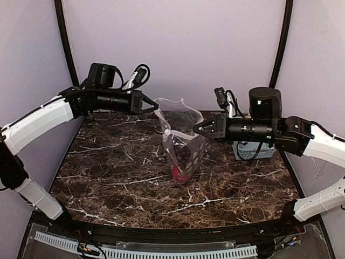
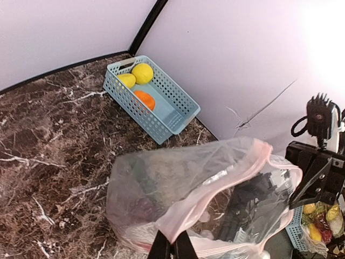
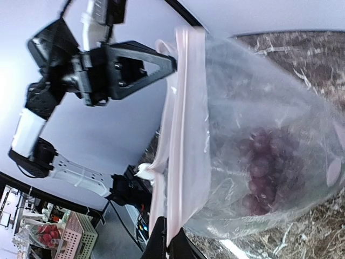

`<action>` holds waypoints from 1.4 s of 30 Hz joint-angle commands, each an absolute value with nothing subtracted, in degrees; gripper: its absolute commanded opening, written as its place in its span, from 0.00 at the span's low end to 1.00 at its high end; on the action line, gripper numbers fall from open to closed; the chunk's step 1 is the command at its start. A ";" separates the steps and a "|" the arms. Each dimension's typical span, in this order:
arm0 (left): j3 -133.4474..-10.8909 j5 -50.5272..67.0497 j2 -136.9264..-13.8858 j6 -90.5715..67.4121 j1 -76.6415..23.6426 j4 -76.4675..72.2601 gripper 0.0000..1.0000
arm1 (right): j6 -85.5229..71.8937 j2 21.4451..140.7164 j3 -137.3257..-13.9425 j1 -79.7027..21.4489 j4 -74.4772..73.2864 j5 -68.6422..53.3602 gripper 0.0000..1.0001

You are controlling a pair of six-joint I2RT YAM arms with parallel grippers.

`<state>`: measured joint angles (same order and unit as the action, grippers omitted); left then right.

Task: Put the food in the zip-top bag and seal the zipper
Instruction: Adjust the zipper food storage bag at the center of the board, then pick up the fake fruit from the bin.

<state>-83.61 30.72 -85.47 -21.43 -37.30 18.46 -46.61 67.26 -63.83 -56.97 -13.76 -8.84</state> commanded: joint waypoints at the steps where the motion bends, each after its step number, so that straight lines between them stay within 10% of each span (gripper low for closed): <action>1: -89.95 31.33 -83.10 -16.56 -35.79 25.80 0.01 | -41.96 65.50 -65.71 -56.71 -16.40 -5.47 0.00; 14: -92.61 40.37 -87.97 -9.06 -35.77 30.99 0.01 | -43.47 71.83 -63.34 -53.78 -16.26 -3.88 0.00; 26: -86.86 35.67 -85.17 -2.65 -33.59 25.98 0.01 | -34.93 68.46 -68.09 -53.09 -24.24 -0.73 0.79; 33: -80.61 33.16 -82.51 -1.33 -32.71 20.07 0.01 | -30.36 66.27 -72.85 -49.75 -36.19 10.39 0.98; 42: -70.56 28.30 -78.13 -1.39 -32.59 12.03 0.01 | -25.51 71.35 -69.80 -32.06 -37.57 7.74 0.99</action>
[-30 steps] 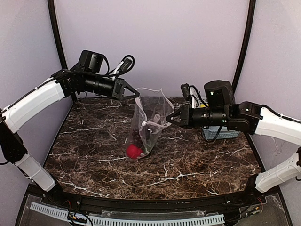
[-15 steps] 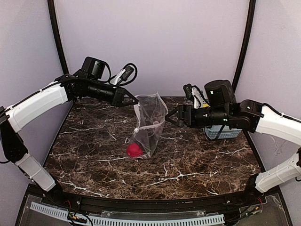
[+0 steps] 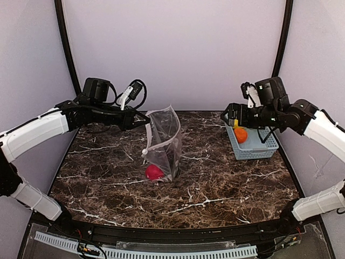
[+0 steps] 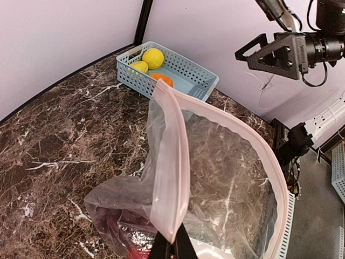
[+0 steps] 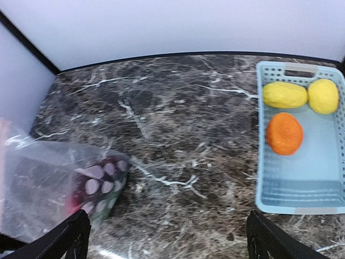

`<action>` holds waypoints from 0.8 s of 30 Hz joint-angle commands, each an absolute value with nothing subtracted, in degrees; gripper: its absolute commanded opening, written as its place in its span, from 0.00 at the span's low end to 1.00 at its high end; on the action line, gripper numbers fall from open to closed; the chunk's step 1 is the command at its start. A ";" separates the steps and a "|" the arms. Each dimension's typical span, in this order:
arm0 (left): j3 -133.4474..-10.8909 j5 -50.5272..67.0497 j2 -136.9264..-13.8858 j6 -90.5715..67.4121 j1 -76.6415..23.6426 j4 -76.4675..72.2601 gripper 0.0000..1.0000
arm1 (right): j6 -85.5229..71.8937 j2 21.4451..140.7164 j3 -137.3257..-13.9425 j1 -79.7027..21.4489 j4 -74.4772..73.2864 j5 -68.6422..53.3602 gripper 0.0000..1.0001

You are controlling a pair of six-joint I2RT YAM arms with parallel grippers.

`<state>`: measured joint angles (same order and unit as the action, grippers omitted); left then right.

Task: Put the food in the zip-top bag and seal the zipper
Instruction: Pick up the fake fruit from the bin.

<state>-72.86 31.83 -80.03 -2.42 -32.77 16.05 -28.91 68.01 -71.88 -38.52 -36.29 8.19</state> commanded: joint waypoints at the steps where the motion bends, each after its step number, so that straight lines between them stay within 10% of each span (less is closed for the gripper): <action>1: -70.53 27.29 -78.31 -1.38 -32.60 12.26 0.01 | -24.78 72.35 -69.26 -29.86 -36.90 6.97 0.99; 24: -69.69 28.00 -77.70 -3.40 -32.61 11.22 0.01 | -16.82 108.49 -84.02 -6.59 -30.74 -4.17 0.96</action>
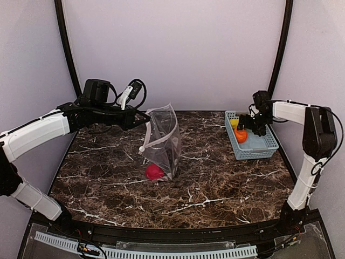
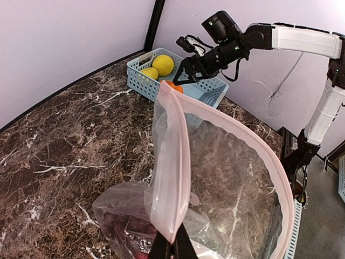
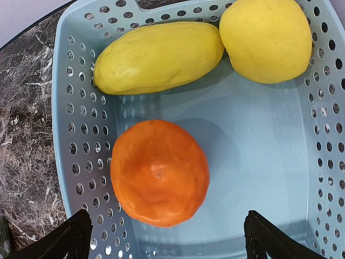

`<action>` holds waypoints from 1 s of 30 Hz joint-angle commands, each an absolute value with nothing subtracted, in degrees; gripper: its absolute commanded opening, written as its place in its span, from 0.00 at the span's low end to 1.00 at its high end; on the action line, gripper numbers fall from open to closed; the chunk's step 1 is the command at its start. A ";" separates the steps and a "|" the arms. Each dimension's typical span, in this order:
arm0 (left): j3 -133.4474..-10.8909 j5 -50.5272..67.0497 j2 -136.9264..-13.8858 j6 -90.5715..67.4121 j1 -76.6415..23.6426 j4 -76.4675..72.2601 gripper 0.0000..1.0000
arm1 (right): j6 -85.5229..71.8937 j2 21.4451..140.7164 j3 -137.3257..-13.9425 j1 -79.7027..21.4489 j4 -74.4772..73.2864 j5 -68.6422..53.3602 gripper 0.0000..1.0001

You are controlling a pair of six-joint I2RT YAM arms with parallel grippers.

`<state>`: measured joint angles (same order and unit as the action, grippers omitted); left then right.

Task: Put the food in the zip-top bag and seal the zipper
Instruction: Pick up the fake fruit from the bin.

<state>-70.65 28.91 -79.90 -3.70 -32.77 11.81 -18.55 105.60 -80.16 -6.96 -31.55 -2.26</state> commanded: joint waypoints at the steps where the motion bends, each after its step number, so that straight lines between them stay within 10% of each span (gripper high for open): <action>1: -69.69 27.84 -77.48 -3.28 -32.61 11.35 0.01 | -16.71 109.28 -84.57 -6.59 -30.81 -4.33 0.97; 30: -69.87 28.56 -77.67 -3.52 -32.58 11.57 0.01 | -17.41 114.76 -86.22 -5.63 -33.81 2.61 0.93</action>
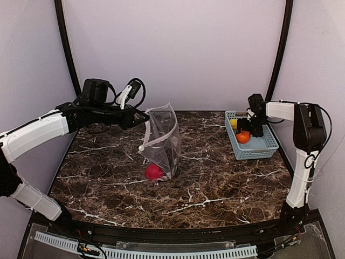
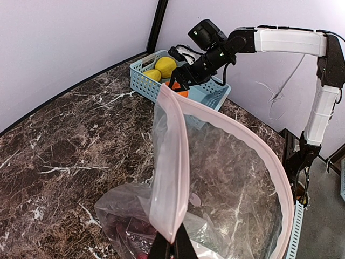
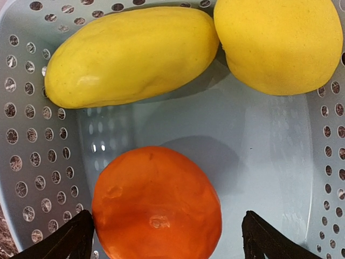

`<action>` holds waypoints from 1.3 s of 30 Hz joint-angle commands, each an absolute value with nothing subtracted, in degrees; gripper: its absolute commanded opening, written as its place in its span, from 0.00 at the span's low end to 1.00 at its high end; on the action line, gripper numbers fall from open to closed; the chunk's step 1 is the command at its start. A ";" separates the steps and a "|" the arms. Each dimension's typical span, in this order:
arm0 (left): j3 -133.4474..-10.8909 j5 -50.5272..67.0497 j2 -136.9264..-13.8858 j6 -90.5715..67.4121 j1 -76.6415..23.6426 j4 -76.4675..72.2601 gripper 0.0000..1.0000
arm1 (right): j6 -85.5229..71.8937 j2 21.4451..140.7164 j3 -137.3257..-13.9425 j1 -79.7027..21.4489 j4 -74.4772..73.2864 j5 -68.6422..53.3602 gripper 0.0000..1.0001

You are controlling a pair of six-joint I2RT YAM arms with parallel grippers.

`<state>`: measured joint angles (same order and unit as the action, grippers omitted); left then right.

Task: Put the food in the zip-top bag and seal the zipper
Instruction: Pick up the fake fruit from the bin.

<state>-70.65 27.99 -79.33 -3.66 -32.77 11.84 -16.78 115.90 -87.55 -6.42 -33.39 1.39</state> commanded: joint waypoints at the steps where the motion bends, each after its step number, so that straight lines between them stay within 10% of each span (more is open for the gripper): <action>1: -69.87 28.56 -77.67 -3.61 -32.59 11.59 0.01 | -17.32 114.62 -86.02 -5.69 -33.76 2.30 0.93; 24: -69.88 28.75 -77.88 -3.66 -32.61 11.56 0.01 | -16.81 112.51 -84.40 -5.98 -32.83 1.52 0.69; 39: -68.94 31.27 -76.76 -4.42 -32.67 9.47 0.01 | -13.60 85.54 -76.35 -11.79 -34.88 -3.20 0.64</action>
